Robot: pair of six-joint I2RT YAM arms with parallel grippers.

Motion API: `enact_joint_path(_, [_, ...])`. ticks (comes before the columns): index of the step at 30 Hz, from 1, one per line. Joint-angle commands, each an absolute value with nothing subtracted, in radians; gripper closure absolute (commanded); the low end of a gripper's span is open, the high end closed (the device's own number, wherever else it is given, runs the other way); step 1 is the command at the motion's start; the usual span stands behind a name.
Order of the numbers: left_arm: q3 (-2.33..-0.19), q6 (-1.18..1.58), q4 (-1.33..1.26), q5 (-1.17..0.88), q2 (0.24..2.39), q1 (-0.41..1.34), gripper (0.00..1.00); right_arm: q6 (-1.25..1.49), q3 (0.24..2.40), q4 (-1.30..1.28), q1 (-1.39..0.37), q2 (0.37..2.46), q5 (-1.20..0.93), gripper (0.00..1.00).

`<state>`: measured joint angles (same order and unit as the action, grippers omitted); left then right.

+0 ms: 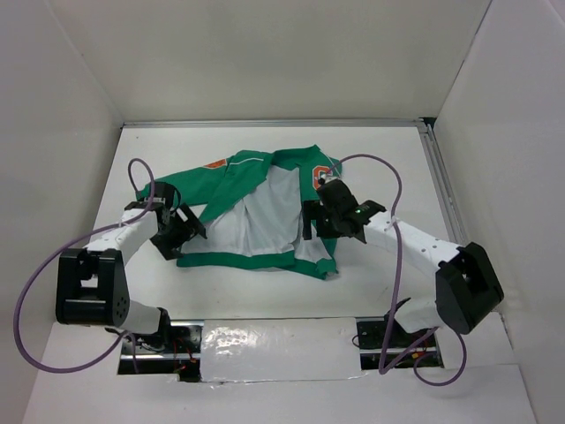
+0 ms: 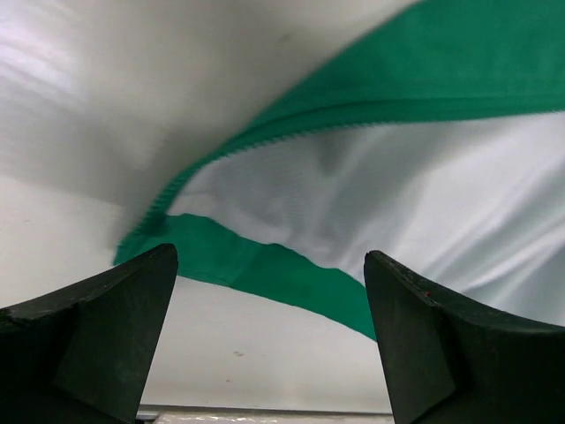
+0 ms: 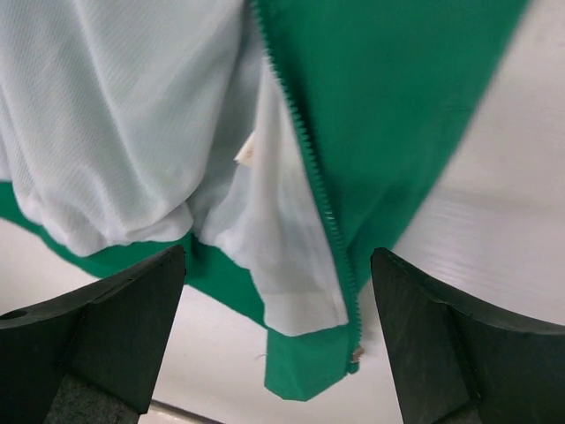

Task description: Zip up the jacket

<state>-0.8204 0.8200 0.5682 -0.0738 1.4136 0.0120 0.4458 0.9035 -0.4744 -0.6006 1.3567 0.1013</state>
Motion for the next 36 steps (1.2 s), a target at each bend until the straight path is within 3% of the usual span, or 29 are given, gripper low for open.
enact_joint_path(1, [-0.827, 0.822, 0.568, 0.024, 1.405, 0.005, 0.01, 0.391, 0.954, -0.425, -0.635, 1.411, 0.005, 0.09])
enact_joint_path(12, [-0.784, 0.749, 0.532, 0.049, 1.235, -0.037, 0.01, 0.445, 1.072, -0.429, -0.672, 1.653, 0.043, 0.10])
enact_joint_path(15, [-0.796, 0.713, 0.508, -0.017, 1.241, -0.041, 0.01, 0.514, 1.135, -0.504, -0.667, 1.773, 0.188, 0.11])
enact_joint_path(18, [-0.798, 0.689, 0.486, -0.026, 1.262, -0.041, 0.01, 0.563, 1.184, -0.575, -0.646, 1.813, 0.283, 0.18])
enact_joint_path(20, [-0.796, 0.680, 0.482, -0.029, 1.288, -0.041, 0.01, 0.584, 1.213, -0.606, -0.615, 1.827, 0.333, 0.23])
enact_joint_path(29, [-0.816, 0.597, 0.407, -0.101, 1.425, -0.008, 0.01, 0.571, 1.299, -0.651, -0.376, 1.856, 0.344, 0.24])
enact_joint_path(36, [-0.868, 0.575, 0.412, -0.035, 1.569, 0.138, 0.01, 0.459, 1.312, -0.560, -0.382, 1.746, 0.229, 0.22])
